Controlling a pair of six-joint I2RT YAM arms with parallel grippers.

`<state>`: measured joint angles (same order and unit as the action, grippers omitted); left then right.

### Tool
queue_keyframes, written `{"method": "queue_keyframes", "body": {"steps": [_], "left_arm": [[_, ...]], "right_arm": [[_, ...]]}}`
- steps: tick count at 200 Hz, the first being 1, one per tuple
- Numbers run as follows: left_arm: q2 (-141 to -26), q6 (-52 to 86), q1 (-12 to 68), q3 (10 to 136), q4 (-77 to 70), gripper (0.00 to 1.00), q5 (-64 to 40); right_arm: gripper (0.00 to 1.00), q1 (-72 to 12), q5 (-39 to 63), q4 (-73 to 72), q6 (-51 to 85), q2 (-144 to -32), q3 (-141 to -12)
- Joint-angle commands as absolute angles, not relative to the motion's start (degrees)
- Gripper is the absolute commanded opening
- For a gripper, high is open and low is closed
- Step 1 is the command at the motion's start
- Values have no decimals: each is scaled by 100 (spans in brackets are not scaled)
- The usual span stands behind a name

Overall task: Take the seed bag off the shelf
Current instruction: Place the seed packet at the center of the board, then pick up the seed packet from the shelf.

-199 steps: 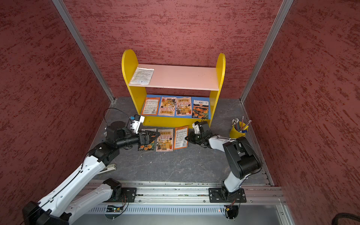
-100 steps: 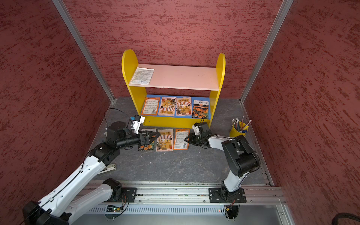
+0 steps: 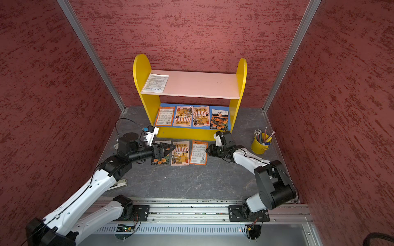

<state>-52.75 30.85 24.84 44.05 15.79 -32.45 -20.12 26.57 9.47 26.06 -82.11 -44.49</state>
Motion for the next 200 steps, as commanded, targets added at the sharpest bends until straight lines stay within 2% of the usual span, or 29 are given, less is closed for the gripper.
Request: {"method": "queue_keyframes", "body": {"steps": [1,20,46,74,89,162,200], "left_arm": [[-5332,3032,2522,4574,1457,100,-3265],[-5433,3008,2530,4755,1445,100,-3304],[-5635,2865,2588,5201,1573,100,-3219],[-6056,2504,2766,6130,2009,100,-3041],[-6343,2276,2883,6719,2249,100,-2882],[-7843,993,3146,9838,3716,100,-1631],[-8425,423,3157,10767,3784,100,-375]], "right_arm": [[45,-1985,3603,645,2664,-7631,-4385],[49,-1983,4280,211,3031,-7193,-4261],[58,-1995,4644,4,3295,-6662,-4289],[87,-1995,4875,-13,3383,-6362,-4462],[98,-1993,5006,-111,3479,-6294,-4527],[99,-2030,4945,-501,3779,-5921,-4688],[98,-2096,4773,-613,3778,-5889,-4681]]}}
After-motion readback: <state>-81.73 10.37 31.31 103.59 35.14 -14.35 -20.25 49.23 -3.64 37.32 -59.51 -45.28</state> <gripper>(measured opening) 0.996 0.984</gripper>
